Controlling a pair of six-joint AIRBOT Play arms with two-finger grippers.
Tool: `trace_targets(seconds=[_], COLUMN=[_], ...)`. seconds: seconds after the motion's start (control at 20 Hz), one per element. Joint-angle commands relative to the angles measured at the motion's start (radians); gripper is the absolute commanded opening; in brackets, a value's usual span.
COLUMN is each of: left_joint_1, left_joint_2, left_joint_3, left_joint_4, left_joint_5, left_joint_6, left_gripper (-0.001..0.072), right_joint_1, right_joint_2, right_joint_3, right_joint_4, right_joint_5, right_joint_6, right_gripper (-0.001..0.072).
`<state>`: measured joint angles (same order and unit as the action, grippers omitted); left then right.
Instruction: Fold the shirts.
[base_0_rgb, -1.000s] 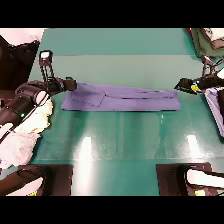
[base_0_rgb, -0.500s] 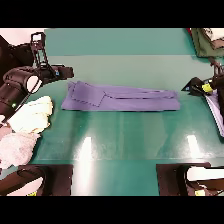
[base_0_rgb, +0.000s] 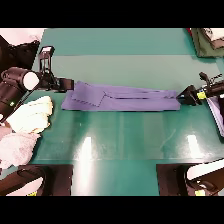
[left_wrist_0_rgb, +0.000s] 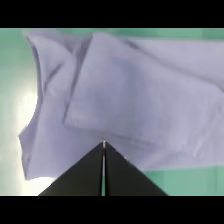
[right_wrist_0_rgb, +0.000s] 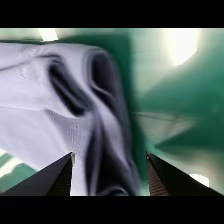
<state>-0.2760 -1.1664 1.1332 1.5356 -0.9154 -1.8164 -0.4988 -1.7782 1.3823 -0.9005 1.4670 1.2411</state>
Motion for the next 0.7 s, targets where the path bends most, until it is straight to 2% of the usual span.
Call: trace_targets(seconds=[0.0,0.1,0.15,0.4,0.55,0.65], left_joint_1=[-0.001,-0.001,-0.001,-0.013,-0.093,-0.156], left_joint_2=[-0.003,-0.003,-0.003,-0.004,-0.050,-0.139], left_joint_3=[0.001,0.001,0.001,0.001,0.005,0.046], left_joint_4=[-0.073,-0.100,-0.117,-0.165,-0.212,-0.217], left_joint_5=[-0.043,-0.043,-0.043,-0.003,0.113,0.127], left_joint_6=[0.020,0.026,0.044,0.043,0.044,0.045], left_gripper=[0.0030,0.0030,0.0030,0.0029,0.0028,0.0027], right_joint_1=[0.029,0.062,0.079,0.102,0.102,0.110], right_joint_2=[-0.045,-0.047,-0.047,-0.029,0.031,0.086], right_joint_3=[-0.006,-0.032,-0.042,-0.048,-0.048,-0.040], right_joint_4=[0.043,0.046,0.045,0.083,0.195,0.267], right_joint_5=[-0.002,-0.026,-0.034,-0.038,-0.036,-0.031], right_joint_6=[-0.016,-0.045,-0.064,-0.152,-0.209,-0.211], right_gripper=[0.0525,0.0522,0.0476,0.0021,0.0016,0.0015])
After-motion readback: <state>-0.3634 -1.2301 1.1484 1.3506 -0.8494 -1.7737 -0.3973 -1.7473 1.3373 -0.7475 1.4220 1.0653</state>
